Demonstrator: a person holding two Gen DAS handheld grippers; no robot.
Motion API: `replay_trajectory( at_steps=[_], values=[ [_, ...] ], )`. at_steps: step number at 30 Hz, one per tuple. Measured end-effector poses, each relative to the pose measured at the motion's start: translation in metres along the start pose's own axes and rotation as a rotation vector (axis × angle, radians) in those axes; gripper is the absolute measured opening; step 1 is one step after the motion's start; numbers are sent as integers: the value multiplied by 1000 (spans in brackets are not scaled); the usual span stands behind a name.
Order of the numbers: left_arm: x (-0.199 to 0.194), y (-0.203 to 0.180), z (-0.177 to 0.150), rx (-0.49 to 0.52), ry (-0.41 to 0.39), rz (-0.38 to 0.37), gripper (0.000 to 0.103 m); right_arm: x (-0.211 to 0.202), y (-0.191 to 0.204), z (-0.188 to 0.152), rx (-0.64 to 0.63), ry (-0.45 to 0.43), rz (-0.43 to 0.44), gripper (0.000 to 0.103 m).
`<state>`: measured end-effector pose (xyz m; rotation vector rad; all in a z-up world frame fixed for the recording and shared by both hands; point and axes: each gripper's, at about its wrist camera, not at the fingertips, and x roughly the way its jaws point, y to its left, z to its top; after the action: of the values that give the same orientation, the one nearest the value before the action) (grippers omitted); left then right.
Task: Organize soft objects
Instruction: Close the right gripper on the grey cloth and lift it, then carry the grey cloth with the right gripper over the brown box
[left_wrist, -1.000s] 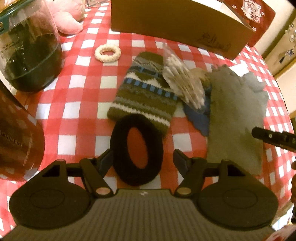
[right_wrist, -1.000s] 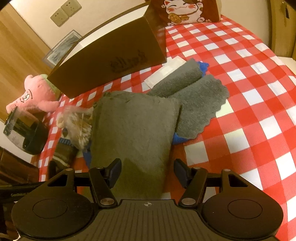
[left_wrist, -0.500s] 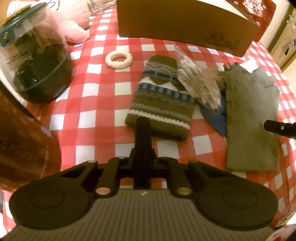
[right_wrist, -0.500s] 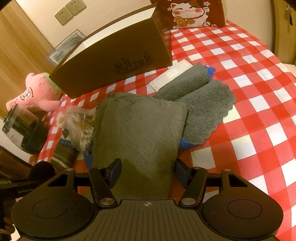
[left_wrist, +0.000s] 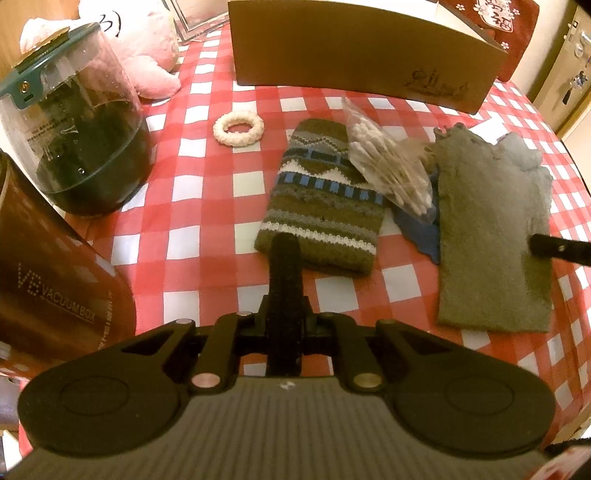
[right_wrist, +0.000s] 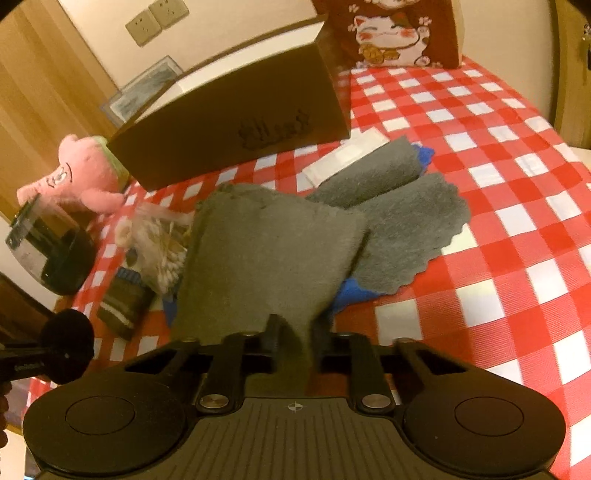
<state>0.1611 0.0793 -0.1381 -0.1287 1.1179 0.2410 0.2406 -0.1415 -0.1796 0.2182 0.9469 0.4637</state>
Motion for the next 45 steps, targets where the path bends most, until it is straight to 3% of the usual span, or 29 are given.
replay_trajectory(
  at_steps=[10, 27, 36, 45],
  values=[
    [-15, 0, 3, 13, -28, 2, 11, -44, 27, 14, -65, -80, 73, 4],
    [-71, -3, 38, 64, -157, -18, 11, -110, 77, 64, -155, -214, 130, 3],
    [-89, -6, 71, 102, -246, -20, 11, -138, 83, 95, -164, -306, 145, 3],
    [-96, -14, 119, 115, -314, -46, 11, -140, 91, 129, -189, -362, 158, 3]
  ],
)
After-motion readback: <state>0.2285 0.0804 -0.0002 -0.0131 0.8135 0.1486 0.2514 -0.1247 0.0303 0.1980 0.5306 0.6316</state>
